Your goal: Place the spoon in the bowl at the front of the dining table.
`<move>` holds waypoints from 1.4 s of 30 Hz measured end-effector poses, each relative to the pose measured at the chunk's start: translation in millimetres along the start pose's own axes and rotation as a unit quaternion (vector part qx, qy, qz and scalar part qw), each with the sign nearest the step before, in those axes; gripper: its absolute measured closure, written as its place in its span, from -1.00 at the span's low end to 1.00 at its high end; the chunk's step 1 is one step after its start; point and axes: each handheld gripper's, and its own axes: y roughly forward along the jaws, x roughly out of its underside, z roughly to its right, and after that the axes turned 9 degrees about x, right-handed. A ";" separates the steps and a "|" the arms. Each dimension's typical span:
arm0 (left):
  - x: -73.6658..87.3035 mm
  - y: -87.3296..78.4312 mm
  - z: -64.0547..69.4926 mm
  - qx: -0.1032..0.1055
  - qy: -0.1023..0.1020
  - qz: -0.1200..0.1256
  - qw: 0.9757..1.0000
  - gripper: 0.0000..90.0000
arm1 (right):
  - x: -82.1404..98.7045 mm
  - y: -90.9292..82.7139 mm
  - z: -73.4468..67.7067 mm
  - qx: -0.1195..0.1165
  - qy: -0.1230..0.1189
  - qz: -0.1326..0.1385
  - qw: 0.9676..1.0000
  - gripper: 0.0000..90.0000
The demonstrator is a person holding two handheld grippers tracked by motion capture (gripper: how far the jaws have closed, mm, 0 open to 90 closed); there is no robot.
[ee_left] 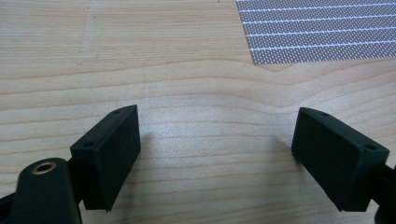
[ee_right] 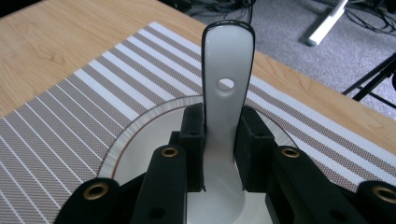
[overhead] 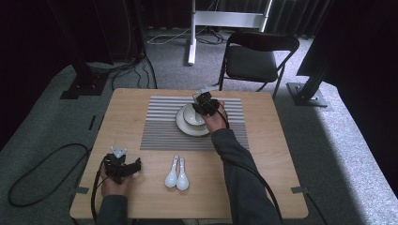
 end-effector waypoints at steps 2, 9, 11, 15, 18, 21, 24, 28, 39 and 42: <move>0.0 -0.1 0.0 0.000 0.000 0.000 1.000 -0.64 | 0.2 1.5 0.0 0.001 0.000 -0.003 1.000 0.66; 0.1 -0.1 0.0 0.000 0.001 0.000 1.000 -0.64 | 0.9 16.5 -2.5 -0.002 0.002 -0.023 1.000 0.66; 0.1 -0.1 0.0 0.000 0.001 0.000 1.000 -0.64 | 1.3 20.0 -3.9 -0.003 0.003 -0.029 1.000 0.66; 0.2 0.1 0.2 0.000 0.000 0.001 1.000 -0.64 | 2.1 25.8 -6.2 -0.005 0.005 -0.038 0.999 0.66; 0.2 0.1 0.2 0.000 0.000 0.001 1.000 -0.64 | 3.1 29.9 -7.6 -0.005 0.006 -0.048 0.999 0.66; 0.2 0.1 0.2 0.000 0.000 0.001 1.000 -0.64 | 2.8 33.0 -9.0 -0.007 0.004 -0.053 0.999 0.66; 0.4 -0.2 0.2 0.000 0.002 0.000 1.000 -0.64 | 2.6 36.1 -10.7 -0.004 0.003 -0.061 0.998 0.65; 0.4 -0.4 0.3 0.000 0.002 -0.001 1.000 -0.64 | 5.2 41.2 -11.4 -0.002 0.002 -0.073 0.997 0.65; 0.5 -0.4 0.4 0.000 0.001 -0.001 1.000 -0.64 | 8.6 44.0 -9.2 0.002 0.002 -0.085 0.996 0.38; 0.5 -0.2 0.5 0.000 0.000 0.000 1.000 -0.64 | 11.8 35.9 -4.9 0.002 0.012 -0.072 0.997 0.16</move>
